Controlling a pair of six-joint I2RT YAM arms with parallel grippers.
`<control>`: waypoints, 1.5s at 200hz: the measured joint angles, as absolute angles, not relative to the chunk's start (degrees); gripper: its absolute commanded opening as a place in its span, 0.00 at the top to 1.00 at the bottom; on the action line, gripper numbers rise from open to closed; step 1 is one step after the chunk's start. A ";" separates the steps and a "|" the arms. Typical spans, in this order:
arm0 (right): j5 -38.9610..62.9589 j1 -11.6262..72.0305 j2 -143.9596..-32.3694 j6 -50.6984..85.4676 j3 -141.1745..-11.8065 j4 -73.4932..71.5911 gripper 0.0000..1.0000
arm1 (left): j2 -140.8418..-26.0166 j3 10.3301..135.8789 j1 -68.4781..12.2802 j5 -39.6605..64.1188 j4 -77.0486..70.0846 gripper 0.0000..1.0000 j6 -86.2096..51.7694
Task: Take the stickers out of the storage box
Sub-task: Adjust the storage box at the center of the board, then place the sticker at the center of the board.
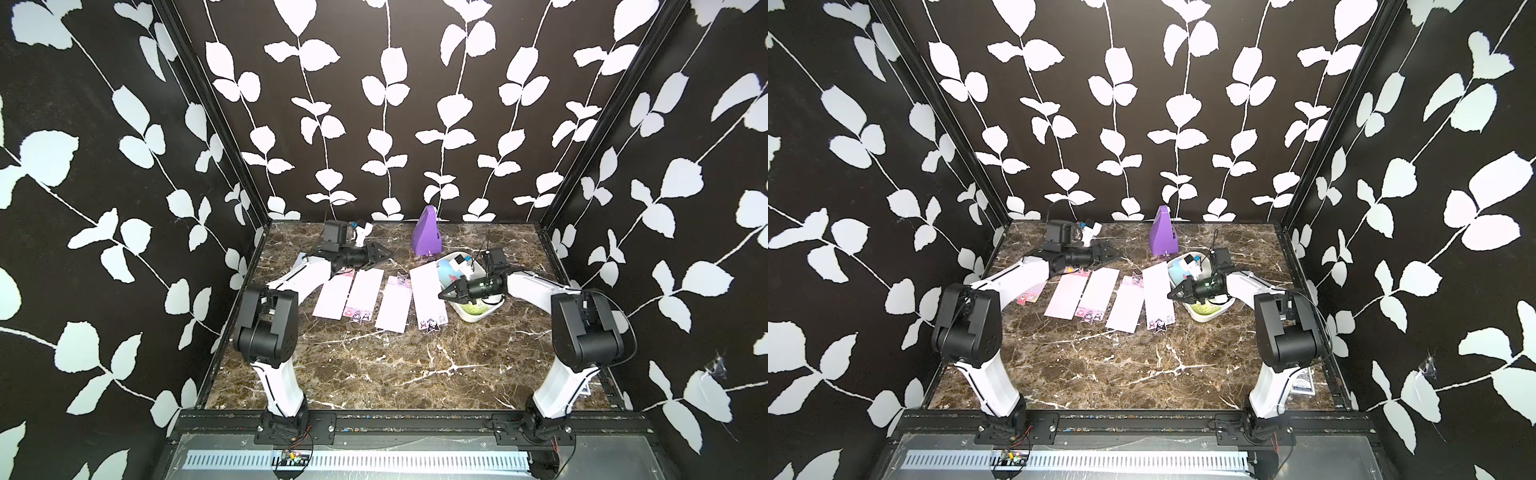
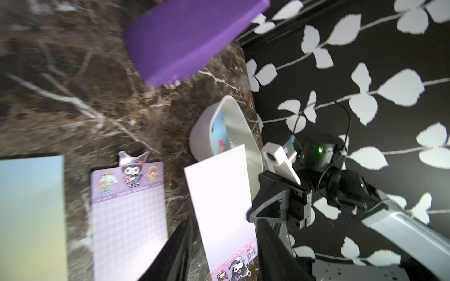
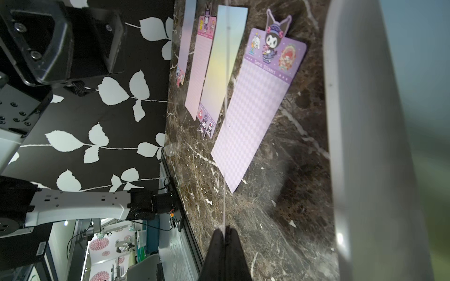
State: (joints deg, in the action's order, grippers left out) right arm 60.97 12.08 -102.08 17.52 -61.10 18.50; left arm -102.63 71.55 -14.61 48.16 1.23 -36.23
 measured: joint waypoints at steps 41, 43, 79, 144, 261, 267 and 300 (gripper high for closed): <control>57.91 13.61 -101.82 25.43 -52.29 8.75 1.00 | -97.97 68.38 -13.26 43.81 0.49 0.54 -36.64; 57.93 13.82 -101.78 25.65 -51.70 7.84 1.00 | -97.60 68.25 -13.32 43.70 0.47 0.54 -36.64; 55.00 19.99 -100.73 31.42 -47.48 2.07 1.00 | -93.43 66.24 -13.58 41.01 0.54 0.53 -35.42; 51.83 21.56 -98.52 31.81 -48.07 2.42 1.00 | -91.81 65.41 -13.58 38.39 2.04 0.53 -33.56; 50.26 11.55 -95.09 29.98 -46.44 5.63 1.00 | -91.81 63.26 -13.58 38.57 1.08 0.53 -34.52; 50.24 11.57 -95.11 30.02 -46.44 5.63 1.00 | -91.81 63.26 -13.58 38.57 0.97 0.53 -34.52; 49.43 13.17 -96.07 30.15 -47.72 6.94 0.97 | -91.81 63.26 -13.58 38.54 0.95 0.53 -34.48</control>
State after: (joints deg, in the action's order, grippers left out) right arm 49.43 13.17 -96.07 30.15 -47.72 6.94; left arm -91.81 63.26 -13.58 38.54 0.95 -34.48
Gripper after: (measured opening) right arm 0.043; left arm 0.466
